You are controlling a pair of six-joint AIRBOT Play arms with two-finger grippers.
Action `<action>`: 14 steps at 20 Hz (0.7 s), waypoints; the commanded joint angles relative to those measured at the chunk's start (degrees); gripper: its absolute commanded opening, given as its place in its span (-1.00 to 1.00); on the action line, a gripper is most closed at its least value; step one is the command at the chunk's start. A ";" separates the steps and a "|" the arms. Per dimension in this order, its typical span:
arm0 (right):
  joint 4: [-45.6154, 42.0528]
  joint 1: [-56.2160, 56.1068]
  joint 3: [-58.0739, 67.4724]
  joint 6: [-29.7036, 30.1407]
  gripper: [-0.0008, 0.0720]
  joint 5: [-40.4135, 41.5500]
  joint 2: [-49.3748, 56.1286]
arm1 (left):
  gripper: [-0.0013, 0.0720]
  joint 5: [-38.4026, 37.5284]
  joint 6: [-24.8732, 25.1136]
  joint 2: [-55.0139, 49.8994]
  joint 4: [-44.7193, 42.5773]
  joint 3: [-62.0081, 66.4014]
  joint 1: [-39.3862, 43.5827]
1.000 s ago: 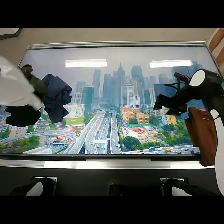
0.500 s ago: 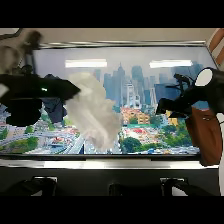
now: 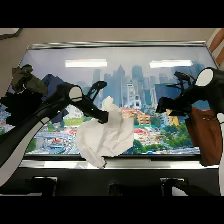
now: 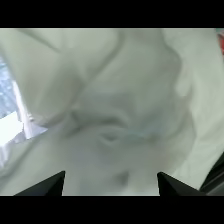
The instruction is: Fold the shirts.
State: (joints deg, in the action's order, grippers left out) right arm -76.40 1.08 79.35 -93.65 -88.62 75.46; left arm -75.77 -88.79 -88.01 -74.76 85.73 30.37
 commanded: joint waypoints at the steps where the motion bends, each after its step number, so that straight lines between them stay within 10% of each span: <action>1: 2.21 -0.02 -0.70 0.57 0.88 0.81 3.02 | 0.97 -7.08 1.36 2.25 -6.05 0.33 -8.87; 6: 14.25 -0.31 -9.33 4.81 0.88 -1.05 9.11 | 0.64 -6.45 2.49 18.75 1.79 -25.05 -20.11; 9: 14.97 -3.37 -16.37 6.34 0.92 3.61 9.94 | 1.00 3.10 2.47 29.20 11.74 -46.23 -18.27; 14: 18.43 -7.61 -19.93 7.32 0.99 7.76 11.98 | 1.00 15.54 2.45 29.79 21.66 -57.46 -12.72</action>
State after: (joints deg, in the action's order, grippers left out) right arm -60.51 -4.71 61.60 -87.13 -83.11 86.06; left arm -67.55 -86.39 -59.29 -58.81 35.11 15.51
